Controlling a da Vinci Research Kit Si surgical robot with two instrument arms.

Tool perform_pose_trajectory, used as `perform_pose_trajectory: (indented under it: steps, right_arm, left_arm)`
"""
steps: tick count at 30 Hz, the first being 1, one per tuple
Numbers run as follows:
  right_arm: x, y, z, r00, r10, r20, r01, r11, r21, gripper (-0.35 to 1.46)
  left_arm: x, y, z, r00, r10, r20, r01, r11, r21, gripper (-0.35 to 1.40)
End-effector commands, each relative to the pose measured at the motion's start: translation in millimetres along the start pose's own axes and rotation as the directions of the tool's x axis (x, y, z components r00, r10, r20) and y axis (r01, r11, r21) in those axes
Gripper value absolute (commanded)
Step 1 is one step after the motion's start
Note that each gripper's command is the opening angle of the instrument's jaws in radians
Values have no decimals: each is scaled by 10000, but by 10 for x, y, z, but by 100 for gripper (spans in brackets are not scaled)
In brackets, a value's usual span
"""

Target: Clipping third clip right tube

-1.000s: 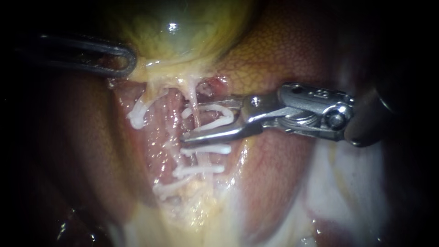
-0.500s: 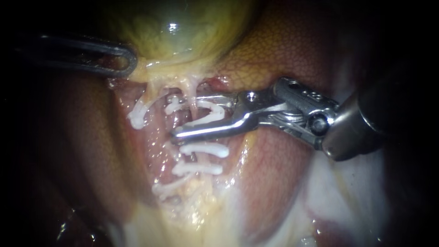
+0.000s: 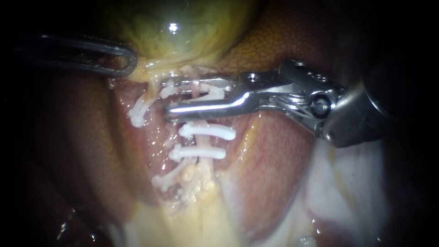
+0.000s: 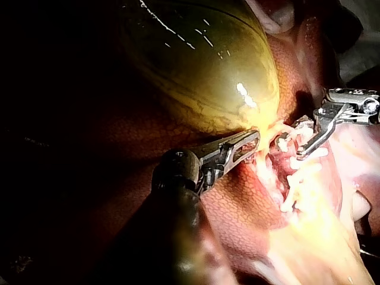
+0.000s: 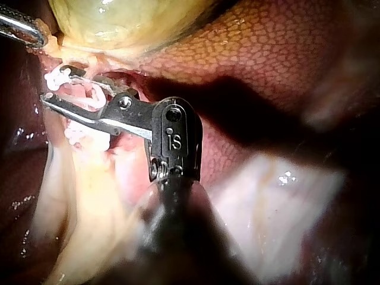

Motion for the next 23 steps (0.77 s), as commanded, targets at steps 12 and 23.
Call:
perform_pose_trajectory:
  steps: [12, 23]
  right_arm:
    - [-4, -1, -2, 9982, 592, 18, -592, 9982, -47, -35]
    - [-10, 1, -1, 9984, 556, 59, -556, 9984, -59, -35]
  left_arm:
    - [0, 0, 0, 10000, -2, -1, 2, 10000, 0, -35]
    - [0, 0, 0, 10000, -1, -1, 1, 10000, 0, -35]
